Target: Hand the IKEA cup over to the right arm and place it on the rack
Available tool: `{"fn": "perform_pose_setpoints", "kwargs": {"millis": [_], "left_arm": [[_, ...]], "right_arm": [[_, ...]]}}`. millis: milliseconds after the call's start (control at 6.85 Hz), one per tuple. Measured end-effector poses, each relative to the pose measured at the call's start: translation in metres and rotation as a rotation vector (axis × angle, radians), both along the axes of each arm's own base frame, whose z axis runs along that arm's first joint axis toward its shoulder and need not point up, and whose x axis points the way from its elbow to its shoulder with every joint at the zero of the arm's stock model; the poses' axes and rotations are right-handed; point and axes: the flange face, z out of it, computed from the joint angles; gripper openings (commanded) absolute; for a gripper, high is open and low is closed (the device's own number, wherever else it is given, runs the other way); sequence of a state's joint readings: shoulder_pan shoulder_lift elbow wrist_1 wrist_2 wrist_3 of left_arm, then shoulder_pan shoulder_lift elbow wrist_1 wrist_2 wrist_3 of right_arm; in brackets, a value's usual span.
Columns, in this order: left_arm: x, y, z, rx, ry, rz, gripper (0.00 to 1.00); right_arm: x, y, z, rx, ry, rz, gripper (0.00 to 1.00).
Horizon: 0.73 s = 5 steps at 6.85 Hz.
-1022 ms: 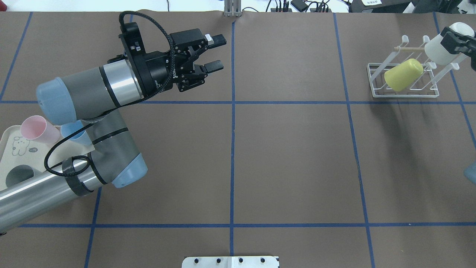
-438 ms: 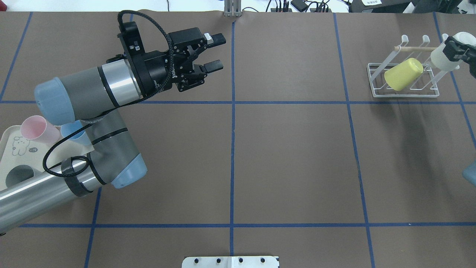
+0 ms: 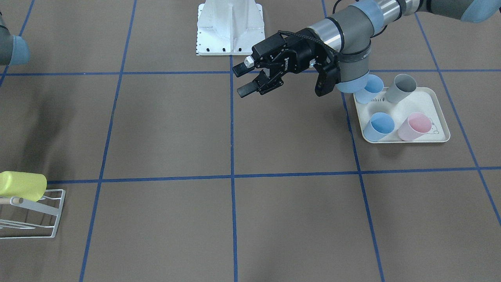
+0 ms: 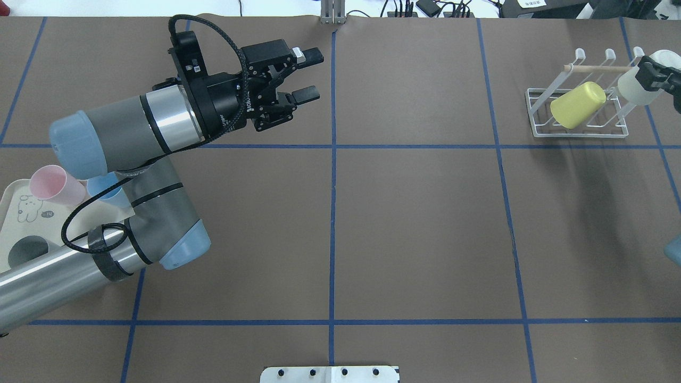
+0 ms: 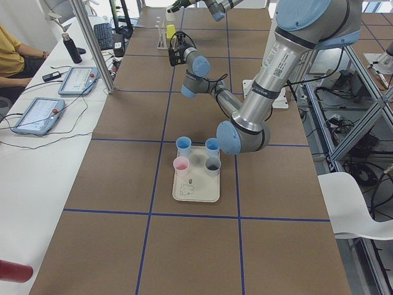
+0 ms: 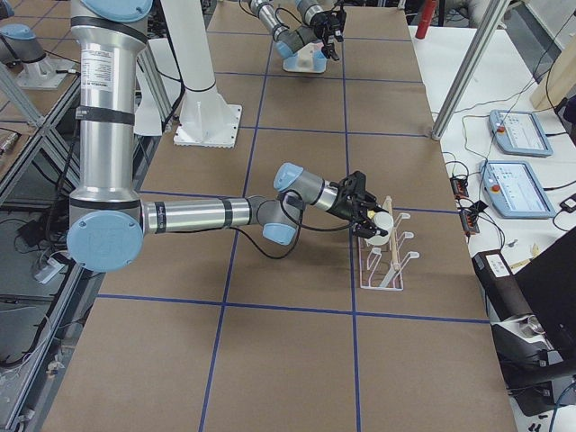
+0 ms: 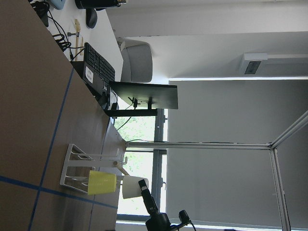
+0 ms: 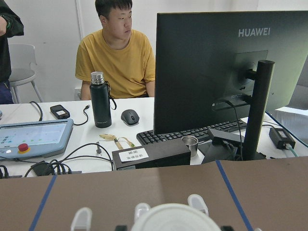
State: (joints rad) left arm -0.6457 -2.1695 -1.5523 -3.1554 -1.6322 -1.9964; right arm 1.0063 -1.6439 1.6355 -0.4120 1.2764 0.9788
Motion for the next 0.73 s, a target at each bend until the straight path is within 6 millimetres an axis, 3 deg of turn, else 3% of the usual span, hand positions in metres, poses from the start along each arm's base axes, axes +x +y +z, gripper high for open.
{"fn": "perform_pose_setpoints", "kwargs": {"millis": [730], "left_arm": [[0.003,0.002,0.001,-0.002,-0.001,0.005,0.8]], "right_arm": [[-0.002,0.001,0.011,-0.012,0.006,-0.006,0.0]]}}
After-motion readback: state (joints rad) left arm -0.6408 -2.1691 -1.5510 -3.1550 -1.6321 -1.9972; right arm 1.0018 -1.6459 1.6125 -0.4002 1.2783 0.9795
